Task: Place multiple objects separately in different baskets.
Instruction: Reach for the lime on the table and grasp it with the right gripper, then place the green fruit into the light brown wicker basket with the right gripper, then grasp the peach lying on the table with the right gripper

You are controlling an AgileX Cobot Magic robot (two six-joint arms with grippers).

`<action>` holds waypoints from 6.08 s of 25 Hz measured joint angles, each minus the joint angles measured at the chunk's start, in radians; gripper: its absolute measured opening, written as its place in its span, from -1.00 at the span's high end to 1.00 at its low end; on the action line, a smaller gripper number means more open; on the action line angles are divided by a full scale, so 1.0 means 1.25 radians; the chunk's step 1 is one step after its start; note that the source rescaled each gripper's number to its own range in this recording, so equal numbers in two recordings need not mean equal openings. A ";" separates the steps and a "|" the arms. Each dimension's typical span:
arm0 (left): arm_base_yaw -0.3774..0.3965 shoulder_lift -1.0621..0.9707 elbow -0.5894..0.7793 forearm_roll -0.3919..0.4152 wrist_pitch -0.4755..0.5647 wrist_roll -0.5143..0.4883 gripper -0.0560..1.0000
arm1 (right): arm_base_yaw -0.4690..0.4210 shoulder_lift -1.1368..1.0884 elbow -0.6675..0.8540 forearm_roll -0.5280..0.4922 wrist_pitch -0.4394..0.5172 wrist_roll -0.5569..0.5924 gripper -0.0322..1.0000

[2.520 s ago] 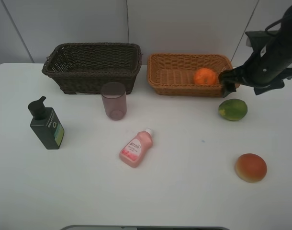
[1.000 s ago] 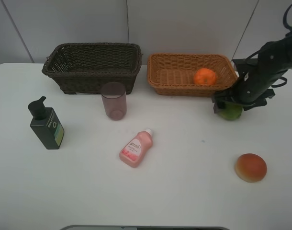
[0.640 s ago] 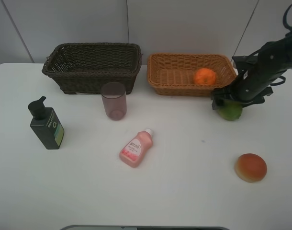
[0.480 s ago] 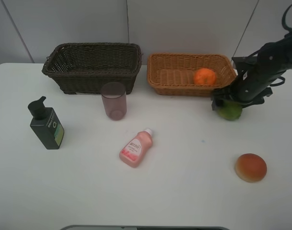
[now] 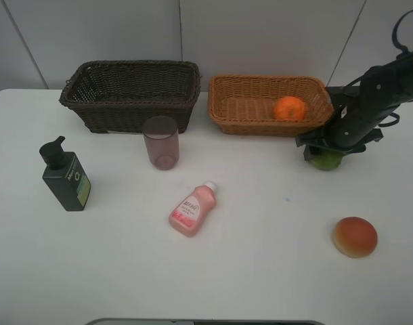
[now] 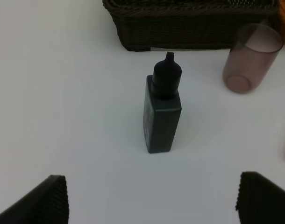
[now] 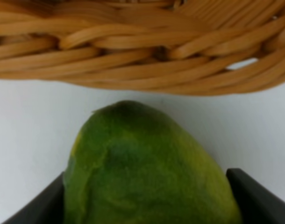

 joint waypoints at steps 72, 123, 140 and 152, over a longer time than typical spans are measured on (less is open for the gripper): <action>0.000 0.000 0.000 0.000 0.000 0.000 -0.86 | 0.213 0.252 -0.656 0.039 0.336 0.046 -0.70; 0.000 0.000 0.000 0.000 0.000 0.000 -0.86 | 0.015 -0.265 -0.004 0.004 0.463 0.045 -0.70; 0.000 0.000 0.000 0.000 0.000 0.000 -0.86 | 0.000 -0.271 0.185 0.061 0.374 0.064 -0.70; 0.000 0.000 0.000 0.000 0.000 0.000 -0.86 | 0.014 -0.330 0.317 0.112 0.242 0.067 -0.70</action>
